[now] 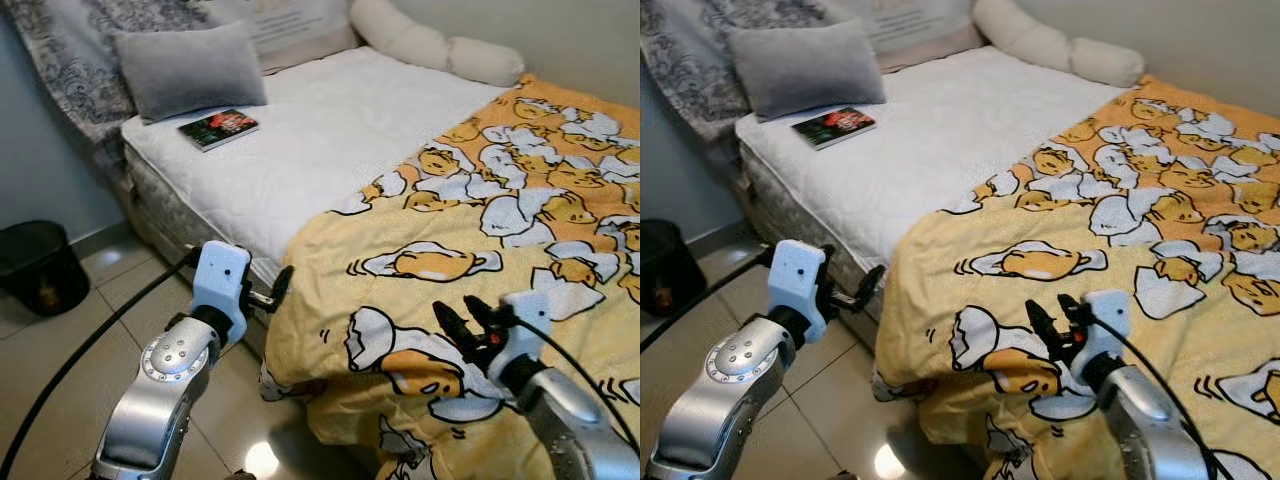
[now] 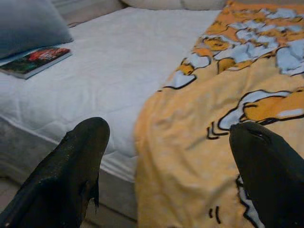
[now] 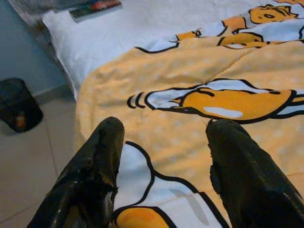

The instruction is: Clean up the room

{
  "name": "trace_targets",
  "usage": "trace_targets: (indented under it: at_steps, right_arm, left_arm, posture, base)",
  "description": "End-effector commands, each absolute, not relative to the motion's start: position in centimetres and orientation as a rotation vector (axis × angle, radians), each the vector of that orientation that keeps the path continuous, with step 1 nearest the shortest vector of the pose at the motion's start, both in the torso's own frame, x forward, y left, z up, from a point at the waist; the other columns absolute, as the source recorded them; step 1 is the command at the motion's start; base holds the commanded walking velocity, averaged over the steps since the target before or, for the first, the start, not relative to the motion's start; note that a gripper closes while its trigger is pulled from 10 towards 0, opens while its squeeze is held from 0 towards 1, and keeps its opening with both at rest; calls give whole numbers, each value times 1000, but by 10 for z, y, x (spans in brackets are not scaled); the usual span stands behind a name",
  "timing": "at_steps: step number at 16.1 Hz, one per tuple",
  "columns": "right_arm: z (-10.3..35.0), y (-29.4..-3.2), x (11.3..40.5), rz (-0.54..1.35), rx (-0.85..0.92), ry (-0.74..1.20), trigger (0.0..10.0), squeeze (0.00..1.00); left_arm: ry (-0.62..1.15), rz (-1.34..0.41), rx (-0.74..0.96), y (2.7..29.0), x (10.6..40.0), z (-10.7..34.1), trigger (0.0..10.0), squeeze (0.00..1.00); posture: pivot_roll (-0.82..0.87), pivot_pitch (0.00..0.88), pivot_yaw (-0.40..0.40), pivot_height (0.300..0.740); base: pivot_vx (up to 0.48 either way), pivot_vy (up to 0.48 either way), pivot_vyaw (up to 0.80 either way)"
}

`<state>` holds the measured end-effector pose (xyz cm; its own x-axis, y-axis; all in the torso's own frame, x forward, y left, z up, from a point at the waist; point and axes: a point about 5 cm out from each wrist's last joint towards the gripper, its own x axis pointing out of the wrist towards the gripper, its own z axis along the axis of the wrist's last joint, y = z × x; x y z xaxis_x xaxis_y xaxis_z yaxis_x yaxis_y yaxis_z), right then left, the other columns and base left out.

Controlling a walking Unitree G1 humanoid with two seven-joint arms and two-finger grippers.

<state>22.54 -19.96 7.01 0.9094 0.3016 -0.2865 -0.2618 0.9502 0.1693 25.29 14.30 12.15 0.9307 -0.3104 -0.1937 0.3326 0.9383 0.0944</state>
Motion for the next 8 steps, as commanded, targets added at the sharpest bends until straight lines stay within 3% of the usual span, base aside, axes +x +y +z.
trace_targets:
  at_steps: [1,8]
  right_arm:
    - [71,-199,225,271,100,329,10000,0]
    - [64,-204,226,201,67,378,10000,0]
  left_arm:
    - [167,-327,134,141,255,121,10000,0]
    - [161,-342,161,139,261,118,10000,0]
  posture:
    - [12,0,-30,740]
    - [-14,0,-8,740]
  base:
    - [0,-420,0]
    - [0,-421,0]
